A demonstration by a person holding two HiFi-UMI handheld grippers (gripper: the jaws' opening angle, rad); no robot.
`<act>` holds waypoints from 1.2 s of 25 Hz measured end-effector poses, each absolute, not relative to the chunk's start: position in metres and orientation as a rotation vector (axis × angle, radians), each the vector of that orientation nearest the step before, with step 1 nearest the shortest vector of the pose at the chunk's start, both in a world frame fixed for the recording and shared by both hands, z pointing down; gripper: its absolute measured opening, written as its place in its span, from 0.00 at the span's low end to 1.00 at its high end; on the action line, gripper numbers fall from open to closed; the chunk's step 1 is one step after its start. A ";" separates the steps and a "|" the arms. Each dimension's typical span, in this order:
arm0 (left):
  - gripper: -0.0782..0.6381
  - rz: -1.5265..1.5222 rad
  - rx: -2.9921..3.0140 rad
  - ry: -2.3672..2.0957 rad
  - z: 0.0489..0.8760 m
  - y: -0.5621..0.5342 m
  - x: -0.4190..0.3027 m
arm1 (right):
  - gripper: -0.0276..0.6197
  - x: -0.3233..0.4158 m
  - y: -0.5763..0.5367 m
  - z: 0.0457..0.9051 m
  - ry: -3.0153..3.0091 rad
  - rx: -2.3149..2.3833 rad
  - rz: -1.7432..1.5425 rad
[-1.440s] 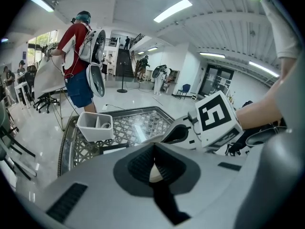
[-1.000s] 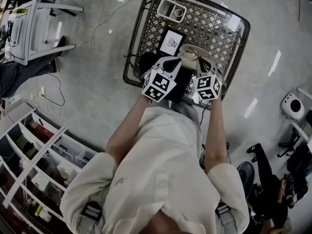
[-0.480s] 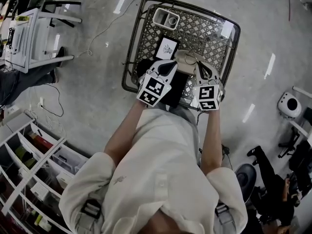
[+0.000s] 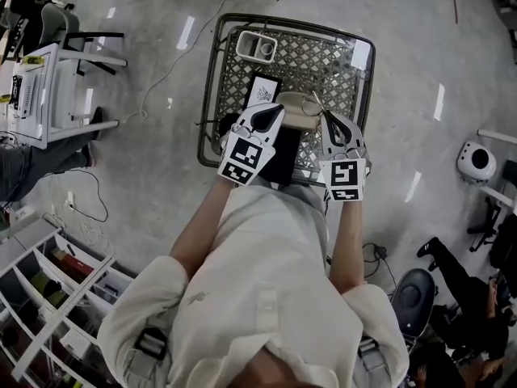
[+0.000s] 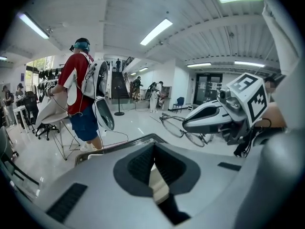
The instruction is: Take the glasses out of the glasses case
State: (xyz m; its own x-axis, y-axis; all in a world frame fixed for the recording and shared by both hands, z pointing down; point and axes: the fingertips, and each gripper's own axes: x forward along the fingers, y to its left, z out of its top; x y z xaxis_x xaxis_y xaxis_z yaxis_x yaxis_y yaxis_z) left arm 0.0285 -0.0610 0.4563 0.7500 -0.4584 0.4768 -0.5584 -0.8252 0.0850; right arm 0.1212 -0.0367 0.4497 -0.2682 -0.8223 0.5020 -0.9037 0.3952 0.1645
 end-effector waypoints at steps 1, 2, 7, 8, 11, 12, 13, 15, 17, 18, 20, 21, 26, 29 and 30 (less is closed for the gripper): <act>0.13 0.651 2.736 -0.802 0.452 -0.060 0.030 | 0.07 0.123 -0.034 0.444 -2.146 1.484 0.203; 0.13 0.645 2.745 -0.802 0.448 -0.060 0.031 | 0.07 0.124 -0.032 0.439 -2.150 1.497 0.199; 0.13 0.610 2.779 -0.805 0.427 -0.058 0.035 | 0.07 0.128 -0.024 0.413 -2.175 1.559 0.190; 0.13 0.600 2.786 -0.808 0.423 -0.057 0.034 | 0.07 0.128 -0.024 0.408 -2.180 1.568 0.183; 0.13 0.562 2.804 -0.820 0.409 -0.055 0.034 | 0.07 0.129 -0.022 0.391 -2.198 1.597 0.154; 0.13 0.548 2.809 -0.826 0.404 -0.055 0.034 | 0.07 0.129 -0.022 0.384 -2.206 1.606 0.142; 0.13 0.533 2.815 -0.832 0.399 -0.055 0.034 | 0.07 0.129 -0.022 0.378 -2.214 1.616 0.131; 0.13 0.501 2.827 -0.843 0.389 -0.057 0.033 | 0.07 0.130 -0.024 0.367 -2.229 1.648 0.117; 0.13 0.468 2.841 -0.853 0.377 -0.058 0.033 | 0.07 0.132 -0.024 0.356 -2.244 1.678 0.102; 0.13 0.453 2.848 -0.856 0.372 -0.058 0.034 | 0.07 0.132 -0.025 0.350 -2.253 1.688 0.092; 0.13 0.428 2.860 -0.862 0.362 -0.060 0.035 | 0.07 0.131 -0.025 0.338 -2.275 1.698 0.068; 0.13 0.419 2.865 -0.865 0.358 -0.061 0.036 | 0.07 0.130 -0.025 0.334 -2.286 1.700 0.058; 0.13 0.392 2.876 -0.873 0.350 -0.065 0.037 | 0.07 0.125 -0.030 0.326 -2.314 1.703 0.046; 0.13 0.389 2.877 -0.876 0.349 -0.065 0.039 | 0.07 0.127 -0.031 0.325 -2.316 1.706 0.040; 0.13 0.389 2.877 -0.877 0.349 -0.065 0.039 | 0.07 0.128 -0.031 0.324 -2.313 1.710 0.039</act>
State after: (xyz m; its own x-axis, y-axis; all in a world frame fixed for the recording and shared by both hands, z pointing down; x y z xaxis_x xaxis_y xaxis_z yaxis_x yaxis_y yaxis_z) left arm 0.0393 -0.0648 0.3490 0.8006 -0.5329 0.2740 -0.5608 -0.8274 0.0294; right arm 0.1284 -0.0313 0.3242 -0.2706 -0.9358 0.2260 -0.9428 0.3051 0.1343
